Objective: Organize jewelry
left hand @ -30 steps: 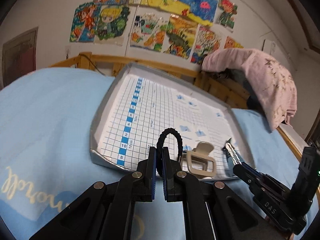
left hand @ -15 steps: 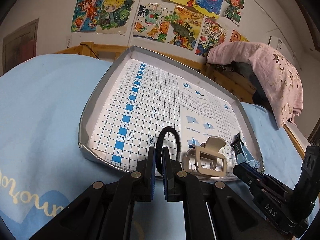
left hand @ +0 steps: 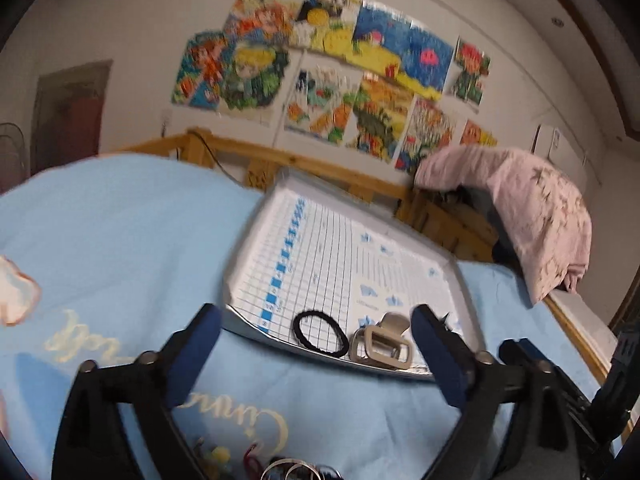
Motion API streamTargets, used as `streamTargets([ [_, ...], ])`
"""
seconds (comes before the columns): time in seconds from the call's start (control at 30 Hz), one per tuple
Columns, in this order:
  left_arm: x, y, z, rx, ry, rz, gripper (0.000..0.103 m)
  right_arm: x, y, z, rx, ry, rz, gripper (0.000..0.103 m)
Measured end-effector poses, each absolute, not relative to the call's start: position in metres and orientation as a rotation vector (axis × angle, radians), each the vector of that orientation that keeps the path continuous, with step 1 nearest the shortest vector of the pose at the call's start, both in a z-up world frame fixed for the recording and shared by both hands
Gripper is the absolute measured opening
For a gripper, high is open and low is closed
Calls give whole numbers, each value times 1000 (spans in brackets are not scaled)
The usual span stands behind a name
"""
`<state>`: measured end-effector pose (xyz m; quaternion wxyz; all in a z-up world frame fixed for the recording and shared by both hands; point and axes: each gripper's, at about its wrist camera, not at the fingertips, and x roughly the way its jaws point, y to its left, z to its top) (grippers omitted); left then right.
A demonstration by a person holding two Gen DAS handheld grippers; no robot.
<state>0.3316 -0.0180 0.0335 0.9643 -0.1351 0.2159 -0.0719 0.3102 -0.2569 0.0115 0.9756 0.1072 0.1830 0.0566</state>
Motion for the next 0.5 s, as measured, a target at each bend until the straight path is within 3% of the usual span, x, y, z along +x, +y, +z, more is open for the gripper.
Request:
streamTargets([
  [0.07, 314, -14, 42, -267, 397, -140, 103, 291, -258, 26, 198, 318, 115, 78],
  [0.23, 262, -5, 60, -242, 320, -117, 103, 246, -255, 54, 158, 225, 134, 99],
  [0.5, 176, 6, 70, -196, 234, -94, 103, 166, -241, 60, 145, 168, 93, 102],
])
